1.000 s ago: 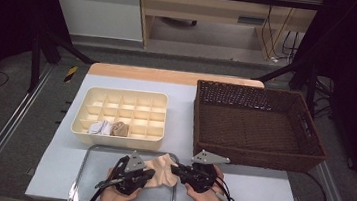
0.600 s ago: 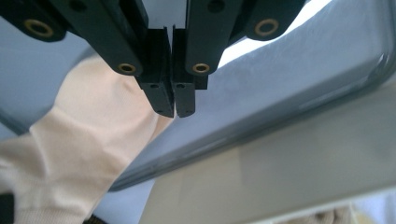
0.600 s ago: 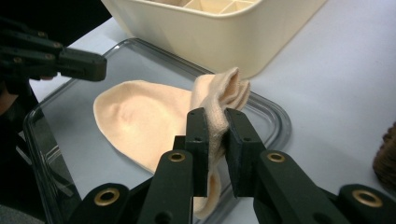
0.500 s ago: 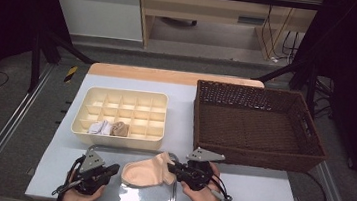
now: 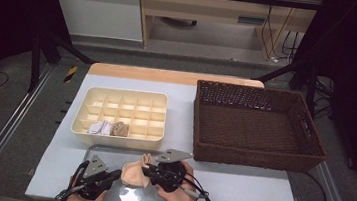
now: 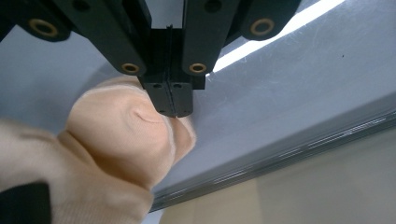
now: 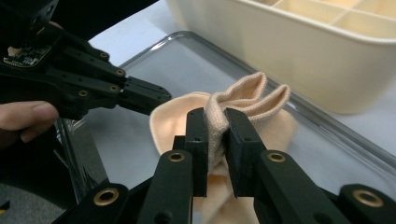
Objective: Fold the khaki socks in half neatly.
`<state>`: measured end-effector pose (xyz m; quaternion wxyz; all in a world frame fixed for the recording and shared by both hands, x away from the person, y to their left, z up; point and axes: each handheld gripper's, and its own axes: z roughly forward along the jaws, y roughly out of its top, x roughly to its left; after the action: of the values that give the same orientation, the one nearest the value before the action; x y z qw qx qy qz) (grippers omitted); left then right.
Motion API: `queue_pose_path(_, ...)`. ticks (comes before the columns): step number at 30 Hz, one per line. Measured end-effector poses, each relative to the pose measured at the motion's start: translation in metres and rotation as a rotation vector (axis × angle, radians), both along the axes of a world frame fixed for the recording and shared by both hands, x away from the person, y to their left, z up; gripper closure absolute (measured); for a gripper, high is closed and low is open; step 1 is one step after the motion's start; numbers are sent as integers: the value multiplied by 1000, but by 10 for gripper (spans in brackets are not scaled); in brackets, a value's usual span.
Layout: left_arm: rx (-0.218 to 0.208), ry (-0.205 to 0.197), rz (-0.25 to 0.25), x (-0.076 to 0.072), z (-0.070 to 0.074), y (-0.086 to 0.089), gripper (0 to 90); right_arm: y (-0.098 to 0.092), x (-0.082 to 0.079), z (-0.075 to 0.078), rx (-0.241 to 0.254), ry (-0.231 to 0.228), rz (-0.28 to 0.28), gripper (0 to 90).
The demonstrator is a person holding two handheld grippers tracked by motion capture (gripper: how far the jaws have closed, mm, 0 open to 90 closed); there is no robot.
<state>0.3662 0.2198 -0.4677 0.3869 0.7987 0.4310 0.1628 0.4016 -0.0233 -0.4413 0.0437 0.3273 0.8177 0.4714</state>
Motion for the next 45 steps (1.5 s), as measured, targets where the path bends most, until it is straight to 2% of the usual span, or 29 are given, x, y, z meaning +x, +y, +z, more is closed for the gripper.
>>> queue_pose_path(8, 2, 4, 2, 2, -1, 1, 892, 26, 0, -11, -57, -1, 39, 794)
queue_pose_path(14, 1, 8, 2, 3, -2, 2, 892, 37, 1, -20, -72, 2, 50, 781)
queue_pose_path(20, -6, 0, 21, 5, 1, 9, 892, 45, -1, -28, -82, 12, 66, 715)
queue_pose_path(23, -23, -4, 34, 6, 2, 12, 892, 46, -2, -29, -64, 24, 74, 659)
queue_pose_path(26, -36, -12, 39, 6, 5, 14, 892, 41, -5, -24, -29, 22, 93, 619)
queue_pose_path(30, -59, -22, 36, 6, 11, 15, 892, 28, -7, -13, 25, 2, 89, 624)
queue_pose_path(33, -70, -43, 23, 5, 21, 12, 892, 10, -3, -4, 34, -26, 49, 707)
queue_pose_path(36, -79, -61, -19, 4, 31, 2, 893, -8, 3, 0, 16, -41, -19, 775)
queue_pose_path(38, -69, -65, -54, 4, 35, -8, 893, -17, 6, -2, 0, -33, -55, 777)
queue_pose_path(41, -52, -53, -93, 6, 35, -24, 893, -19, 6, -11, -15, -19, -63, 735)
queue_pose_path(45, 0, -20, -116, 10, 23, -37, 893, -14, 4, -26, -42, -4, -65, 638)
